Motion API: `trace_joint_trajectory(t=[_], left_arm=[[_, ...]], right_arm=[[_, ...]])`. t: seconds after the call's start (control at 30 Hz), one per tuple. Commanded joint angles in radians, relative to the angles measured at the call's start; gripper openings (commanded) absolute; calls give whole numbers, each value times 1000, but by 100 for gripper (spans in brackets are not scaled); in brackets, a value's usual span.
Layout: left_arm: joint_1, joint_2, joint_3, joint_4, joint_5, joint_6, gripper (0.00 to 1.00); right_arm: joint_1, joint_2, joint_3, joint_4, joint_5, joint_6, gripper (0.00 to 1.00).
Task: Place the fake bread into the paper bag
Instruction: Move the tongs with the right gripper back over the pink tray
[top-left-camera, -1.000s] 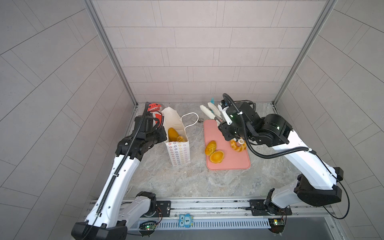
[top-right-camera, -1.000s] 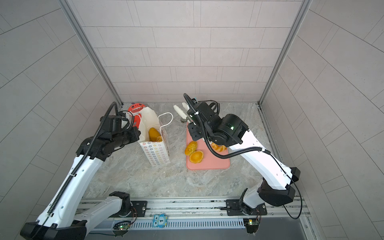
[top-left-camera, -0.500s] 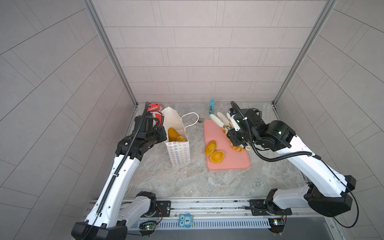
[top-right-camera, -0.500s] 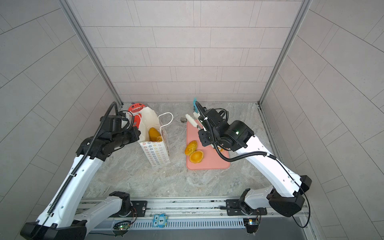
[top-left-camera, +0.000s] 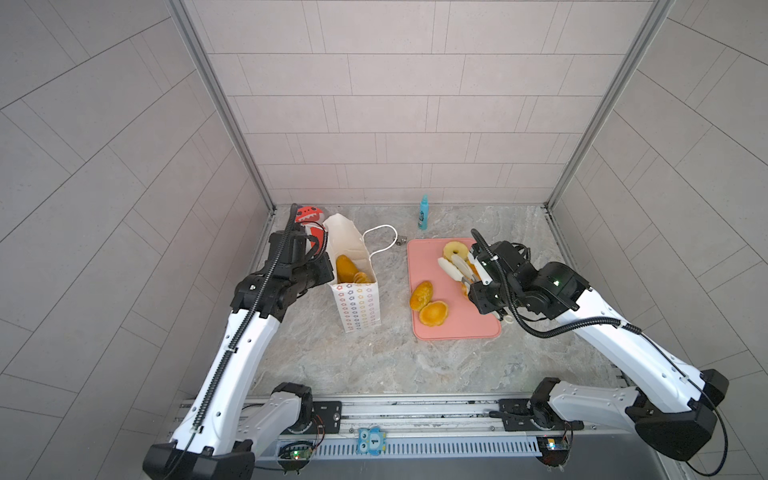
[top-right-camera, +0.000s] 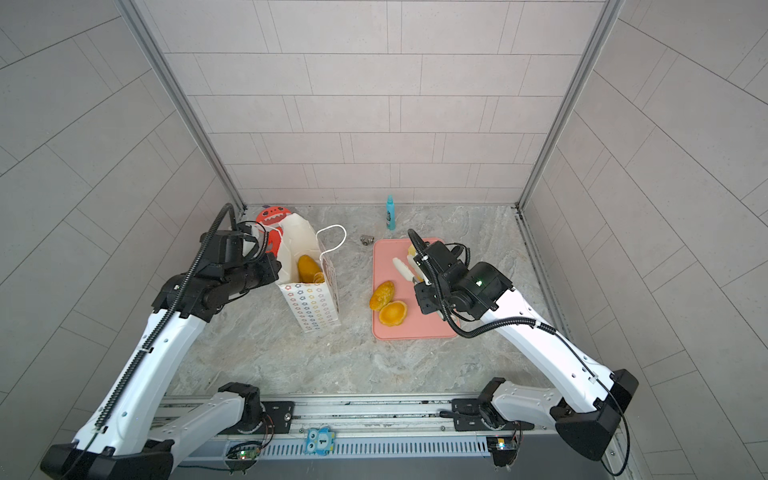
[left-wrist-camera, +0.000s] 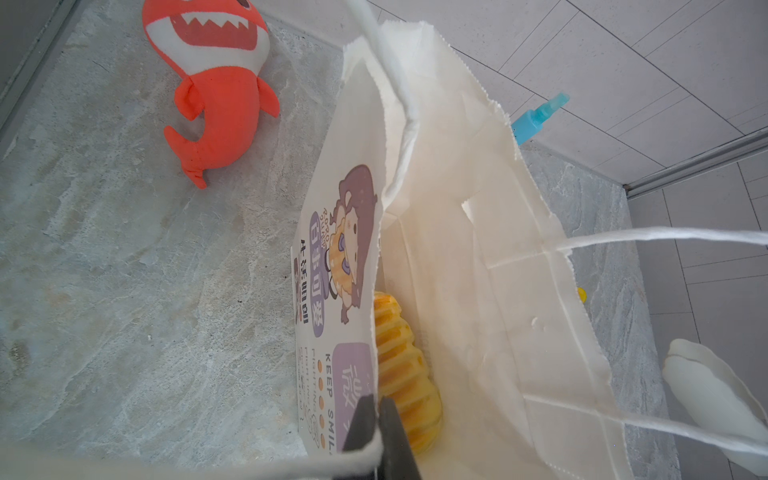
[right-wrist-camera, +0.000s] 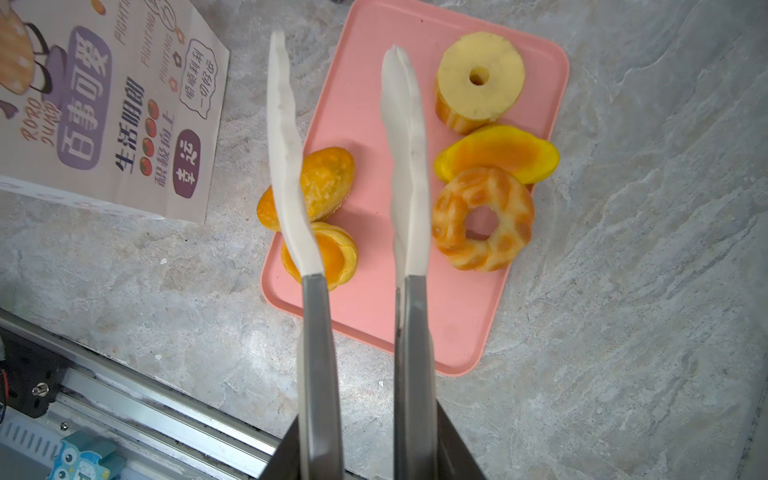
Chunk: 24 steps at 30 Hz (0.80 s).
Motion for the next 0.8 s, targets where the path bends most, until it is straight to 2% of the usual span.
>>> trace_joint_trajectory(t=[0.0,0.77], left_arm=[[5,-3,8,-10,-1,2,6],[5,-9,-8,-9,0,2,6]], right_arm=[[-11,-36,-33,20,-11,20,39],[-24,-116,-272,81,-97,51,44]])
